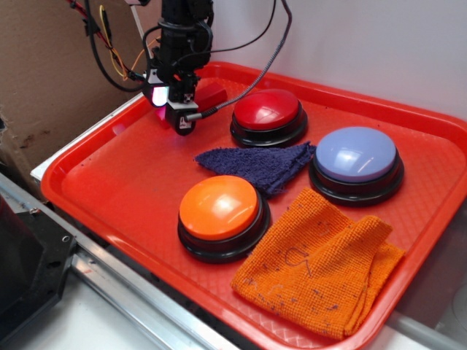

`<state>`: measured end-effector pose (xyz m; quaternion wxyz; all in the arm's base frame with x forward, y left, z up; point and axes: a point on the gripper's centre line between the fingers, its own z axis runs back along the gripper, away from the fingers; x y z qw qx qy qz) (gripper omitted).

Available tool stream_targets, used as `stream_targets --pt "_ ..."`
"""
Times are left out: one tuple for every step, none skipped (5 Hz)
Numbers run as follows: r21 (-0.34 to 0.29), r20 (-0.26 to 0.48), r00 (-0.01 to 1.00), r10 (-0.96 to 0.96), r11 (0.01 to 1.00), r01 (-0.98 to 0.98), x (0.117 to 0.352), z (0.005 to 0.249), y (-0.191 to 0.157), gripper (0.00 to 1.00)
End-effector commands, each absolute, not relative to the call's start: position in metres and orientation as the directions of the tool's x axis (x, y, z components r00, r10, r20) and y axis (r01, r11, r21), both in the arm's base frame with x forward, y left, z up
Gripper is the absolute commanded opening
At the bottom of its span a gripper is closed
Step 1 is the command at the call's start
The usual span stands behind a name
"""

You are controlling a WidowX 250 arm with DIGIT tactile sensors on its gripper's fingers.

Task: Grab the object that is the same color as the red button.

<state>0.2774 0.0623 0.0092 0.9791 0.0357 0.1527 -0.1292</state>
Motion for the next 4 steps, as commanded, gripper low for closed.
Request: stream_targets --pt "0.061 -0.279 0.925 -0.26 0.956 0.287 0.277 -0.0095 0.0533 0.0" --pt "0.053 -0.278 0.927 -0.253 0.959 0.278 0.2731 -0.0093 0.0531 0.0" --pt "0.045 -0.266 0.932 -0.246 0.963 0.267 0.2729 -0.0056 0.0528 0.0" --pt "0.03 -0.247 0.941 -0.231 0.969 0.245 0.2744 -0.0002 0.056 0.0"
